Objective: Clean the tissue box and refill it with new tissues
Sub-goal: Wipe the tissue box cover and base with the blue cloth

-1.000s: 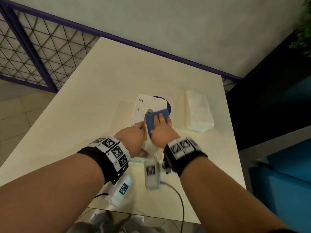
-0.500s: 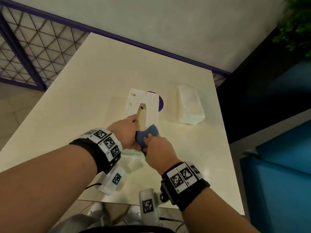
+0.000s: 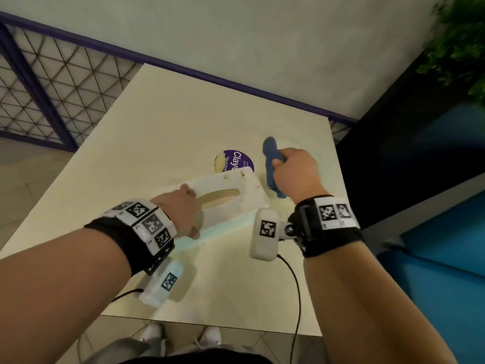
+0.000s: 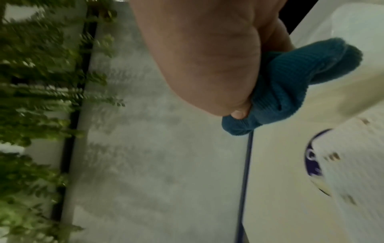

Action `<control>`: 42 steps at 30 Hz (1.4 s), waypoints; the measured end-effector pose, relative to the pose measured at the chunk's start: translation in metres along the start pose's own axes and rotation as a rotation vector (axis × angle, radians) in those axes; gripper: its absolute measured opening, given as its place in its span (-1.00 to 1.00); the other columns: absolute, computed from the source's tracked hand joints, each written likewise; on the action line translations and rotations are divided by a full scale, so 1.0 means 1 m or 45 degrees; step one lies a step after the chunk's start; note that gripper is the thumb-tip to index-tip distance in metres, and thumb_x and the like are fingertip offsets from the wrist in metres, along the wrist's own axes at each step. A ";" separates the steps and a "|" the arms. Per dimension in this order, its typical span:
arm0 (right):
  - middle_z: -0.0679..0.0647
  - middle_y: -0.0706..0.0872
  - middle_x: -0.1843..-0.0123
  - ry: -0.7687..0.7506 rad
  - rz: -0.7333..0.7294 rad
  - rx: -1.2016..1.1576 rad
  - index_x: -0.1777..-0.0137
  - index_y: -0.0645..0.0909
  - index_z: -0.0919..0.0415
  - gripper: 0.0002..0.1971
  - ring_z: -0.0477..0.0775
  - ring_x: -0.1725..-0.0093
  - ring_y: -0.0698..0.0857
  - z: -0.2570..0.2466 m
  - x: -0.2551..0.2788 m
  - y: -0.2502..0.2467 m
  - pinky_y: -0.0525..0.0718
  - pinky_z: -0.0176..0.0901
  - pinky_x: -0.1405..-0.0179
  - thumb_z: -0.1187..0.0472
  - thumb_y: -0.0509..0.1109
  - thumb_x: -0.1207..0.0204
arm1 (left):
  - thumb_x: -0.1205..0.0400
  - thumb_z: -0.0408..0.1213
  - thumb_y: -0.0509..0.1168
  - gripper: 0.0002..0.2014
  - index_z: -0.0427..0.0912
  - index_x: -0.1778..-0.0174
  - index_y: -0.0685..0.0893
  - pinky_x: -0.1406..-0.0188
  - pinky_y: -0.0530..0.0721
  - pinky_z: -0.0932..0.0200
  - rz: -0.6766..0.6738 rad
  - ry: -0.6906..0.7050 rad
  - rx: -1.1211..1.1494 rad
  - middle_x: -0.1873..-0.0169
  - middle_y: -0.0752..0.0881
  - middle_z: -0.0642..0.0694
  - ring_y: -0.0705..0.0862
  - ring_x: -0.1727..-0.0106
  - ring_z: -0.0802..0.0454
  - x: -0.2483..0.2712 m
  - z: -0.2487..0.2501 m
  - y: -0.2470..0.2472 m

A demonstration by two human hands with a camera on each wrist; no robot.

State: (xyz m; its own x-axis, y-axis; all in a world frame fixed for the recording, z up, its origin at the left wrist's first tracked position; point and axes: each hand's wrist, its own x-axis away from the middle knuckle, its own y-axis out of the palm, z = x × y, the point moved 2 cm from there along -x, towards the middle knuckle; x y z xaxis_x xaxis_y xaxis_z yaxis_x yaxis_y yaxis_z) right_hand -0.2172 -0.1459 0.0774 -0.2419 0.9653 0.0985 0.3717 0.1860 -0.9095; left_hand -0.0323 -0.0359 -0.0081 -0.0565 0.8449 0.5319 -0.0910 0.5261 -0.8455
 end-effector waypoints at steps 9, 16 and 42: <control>0.23 -0.09 -0.73 0.011 -0.388 0.241 -0.66 -0.03 0.25 -0.42 0.23 -0.71 -0.04 -0.018 0.020 0.129 0.04 0.22 -0.66 0.19 0.06 -0.69 | -0.49 0.16 0.40 0.04 -0.31 -0.67 -0.02 -0.53 0.39 -0.07 0.032 0.033 0.058 -0.70 -0.08 -0.22 0.13 -0.67 -0.16 0.003 -0.012 0.007; 0.27 0.18 -0.67 0.041 -0.245 0.241 -0.59 0.08 0.34 -0.45 0.22 -0.65 0.20 0.010 -0.001 0.110 0.17 0.13 -0.63 0.18 0.13 -0.67 | -0.47 0.17 0.43 0.11 -0.36 -0.67 -0.07 -0.59 0.31 -0.09 -0.004 0.038 0.092 -0.70 -0.12 -0.24 0.03 -0.70 -0.17 -0.001 -0.014 0.007; 0.07 0.68 0.04 0.014 -0.157 -0.121 -0.41 0.40 0.19 -0.62 0.21 -0.04 0.65 -0.003 -0.023 0.049 0.50 -0.24 0.11 0.33 0.22 -0.59 | -0.49 0.16 0.41 0.11 -0.33 -0.68 -0.16 -0.63 0.22 -0.09 0.002 0.083 0.133 -0.69 -0.20 -0.23 -0.09 -0.71 -0.17 -0.002 -0.017 0.009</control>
State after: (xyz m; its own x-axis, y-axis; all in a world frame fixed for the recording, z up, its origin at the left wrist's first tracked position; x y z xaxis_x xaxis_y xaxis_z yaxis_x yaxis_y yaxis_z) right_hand -0.1905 -0.1583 0.0323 -0.2810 0.9360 0.2120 0.4229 0.3191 -0.8481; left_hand -0.0161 -0.0310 -0.0174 0.0073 0.8522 0.5232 -0.1941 0.5145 -0.8352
